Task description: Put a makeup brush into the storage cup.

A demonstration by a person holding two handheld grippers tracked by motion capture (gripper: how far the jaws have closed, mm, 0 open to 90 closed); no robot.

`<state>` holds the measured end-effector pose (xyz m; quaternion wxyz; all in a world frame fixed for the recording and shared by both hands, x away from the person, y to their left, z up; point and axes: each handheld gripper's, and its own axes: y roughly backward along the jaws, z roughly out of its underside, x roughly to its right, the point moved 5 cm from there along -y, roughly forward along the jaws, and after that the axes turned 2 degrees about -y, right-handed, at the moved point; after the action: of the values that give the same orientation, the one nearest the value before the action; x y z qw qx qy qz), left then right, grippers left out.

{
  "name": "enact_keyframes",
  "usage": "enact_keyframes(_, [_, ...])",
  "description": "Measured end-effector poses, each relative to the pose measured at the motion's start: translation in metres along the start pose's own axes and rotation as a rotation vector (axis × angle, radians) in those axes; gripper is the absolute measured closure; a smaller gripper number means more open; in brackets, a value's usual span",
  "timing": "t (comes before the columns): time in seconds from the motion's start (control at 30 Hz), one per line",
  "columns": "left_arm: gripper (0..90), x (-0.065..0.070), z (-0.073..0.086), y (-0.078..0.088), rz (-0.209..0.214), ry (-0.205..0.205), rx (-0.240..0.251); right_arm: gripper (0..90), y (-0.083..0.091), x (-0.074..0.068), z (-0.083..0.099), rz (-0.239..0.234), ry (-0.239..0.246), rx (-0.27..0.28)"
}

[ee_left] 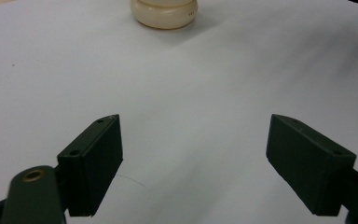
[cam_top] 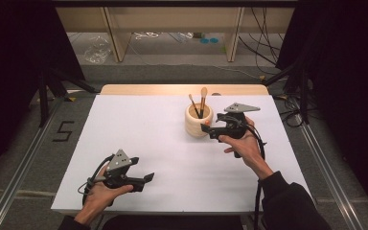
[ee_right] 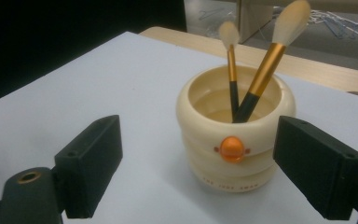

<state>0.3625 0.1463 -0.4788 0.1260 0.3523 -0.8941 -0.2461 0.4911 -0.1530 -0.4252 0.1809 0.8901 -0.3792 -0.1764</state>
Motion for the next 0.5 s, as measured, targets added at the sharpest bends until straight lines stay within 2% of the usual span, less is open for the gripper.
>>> enact_keyframes(0.07, [18.4,-0.001,0.0,0.0,-0.004,0.007,0.001,16.5,0.002,-0.004,0.002,-0.004,0.01,0.017])
enact_keyframes(0.1, [18.4,-0.001,0.0,0.0,-0.006,0.01,0.003,16.5,0.003,-0.007,0.003,-0.014,0.0,0.003])
enact_keyframes(0.13, [18.4,-0.001,0.0,0.0,-0.005,0.009,0.004,16.5,0.003,-0.007,0.004,-0.004,0.016,0.011])
enact_keyframes(0.17, [18.4,-0.002,0.0,0.0,-0.006,-0.008,0.004,16.5,0.004,-0.009,0.005,-0.012,0.012,0.009])
enact_keyframes(0.2, [18.4,-0.001,0.0,0.0,-0.007,0.006,0.004,16.6,0.005,-0.011,0.007,-0.014,0.005,0.001])
enact_keyframes(0.3, [18.4,-0.001,0.0,0.0,-0.007,0.01,0.004,16.6,0.008,-0.015,0.009,-0.021,0.007,0.0])
enact_keyframes(0.33, [18.4,-0.002,0.0,0.0,-0.007,-0.008,0.005,16.6,0.008,-0.015,0.009,-0.02,0.016,0.007])
enact_keyframes(0.5, [18.4,-0.002,-0.001,0.001,-0.011,0.006,0.009,17.8,0.014,-0.019,0.013,-0.018,0.019,0.023])
